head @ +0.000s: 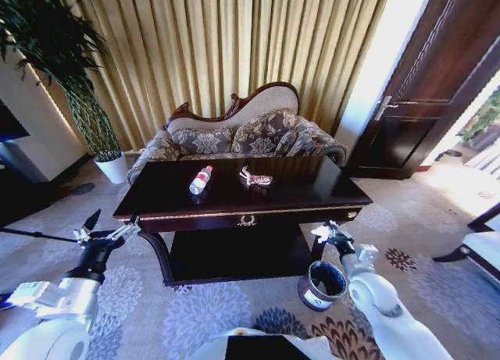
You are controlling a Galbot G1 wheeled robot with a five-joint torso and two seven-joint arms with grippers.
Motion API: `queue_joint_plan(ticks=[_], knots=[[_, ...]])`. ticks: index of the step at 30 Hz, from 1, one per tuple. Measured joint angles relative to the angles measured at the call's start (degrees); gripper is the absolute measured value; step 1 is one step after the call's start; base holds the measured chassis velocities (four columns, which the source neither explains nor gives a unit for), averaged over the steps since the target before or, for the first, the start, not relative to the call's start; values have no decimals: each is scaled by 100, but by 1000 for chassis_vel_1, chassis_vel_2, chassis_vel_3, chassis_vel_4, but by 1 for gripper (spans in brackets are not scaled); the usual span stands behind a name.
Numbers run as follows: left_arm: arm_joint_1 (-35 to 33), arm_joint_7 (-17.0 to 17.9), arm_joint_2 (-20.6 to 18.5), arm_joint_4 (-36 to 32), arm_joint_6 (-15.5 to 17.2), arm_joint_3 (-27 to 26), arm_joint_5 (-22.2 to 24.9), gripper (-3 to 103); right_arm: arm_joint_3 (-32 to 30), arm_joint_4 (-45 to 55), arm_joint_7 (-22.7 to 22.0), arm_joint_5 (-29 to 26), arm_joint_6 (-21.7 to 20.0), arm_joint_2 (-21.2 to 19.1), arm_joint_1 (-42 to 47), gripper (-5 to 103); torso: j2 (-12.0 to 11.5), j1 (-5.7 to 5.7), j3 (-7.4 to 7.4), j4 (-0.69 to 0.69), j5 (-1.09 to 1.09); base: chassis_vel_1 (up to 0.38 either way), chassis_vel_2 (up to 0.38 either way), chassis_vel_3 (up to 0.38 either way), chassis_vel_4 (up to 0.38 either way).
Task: Move to the front of the table and place the trash on the table into the trash bin.
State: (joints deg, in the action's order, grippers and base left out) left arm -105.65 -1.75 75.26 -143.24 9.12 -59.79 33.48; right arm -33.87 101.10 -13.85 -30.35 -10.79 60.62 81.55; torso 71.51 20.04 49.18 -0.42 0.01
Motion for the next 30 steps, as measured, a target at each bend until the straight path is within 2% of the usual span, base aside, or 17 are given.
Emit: queue_joint_plan(ticks=[7,10,11,15,21,22,23,25,26,29,30], knots=[[-3,3,1,0,-16,-9,38,100,220,-1356,-22,190,128,72,-628,0,0,0,0,0,-2,0,0,0,0],[-12,4,5,0,-57,-12,53,100,290,-2501,-86,419,281,156,-1011,0,0,0,0,-2,-1,0,0,0,0],[-12,4,5,0,-57,-12,53,100,290,-2501,-86,419,281,156,-1011,0,0,0,0,-2,-1,0,0,0,0],[-26,4,8,0,-100,-32,78,100,311,-3500,-208,492,513,217,-1387,0,1,-1,0,-2,-2,0,0,0,0],[-39,4,7,0,-119,-78,125,100,326,-3962,-384,632,664,296,-1570,1,1,0,0,0,-2,0,0,0,0],[-44,4,9,0,-130,-83,134,100,314,-4009,-449,751,681,322,-1573,7,1,-1,0,0,-2,0,0,0,0],[-50,3,9,0,-134,-86,143,100,300,-4032,-477,835,696,337,-1569,7,1,-1,0,-1,-1,0,0,0,0],[-62,1,9,0,-152,-92,160,100,273,-4035,-518,922,717,361,-1538,17,1,-1,0,-1,-3,0,0,0,0],[-62,1,9,0,-152,-92,160,100,273,-4035,-518,922,717,361,-1538,17,1,-1,0,-1,-3,0,0,0,0],[-66,-3,12,0,-182,-88,160,100,253,-4015,-551,931,718,381,-1511,33,1,-1,0,-1,-2,0,0,0,0],[-66,-3,12,0,-182,-88,160,100,253,-4015,-551,931,718,381,-1511,33,1,-1,0,-1,-2,0,0,0,0]])
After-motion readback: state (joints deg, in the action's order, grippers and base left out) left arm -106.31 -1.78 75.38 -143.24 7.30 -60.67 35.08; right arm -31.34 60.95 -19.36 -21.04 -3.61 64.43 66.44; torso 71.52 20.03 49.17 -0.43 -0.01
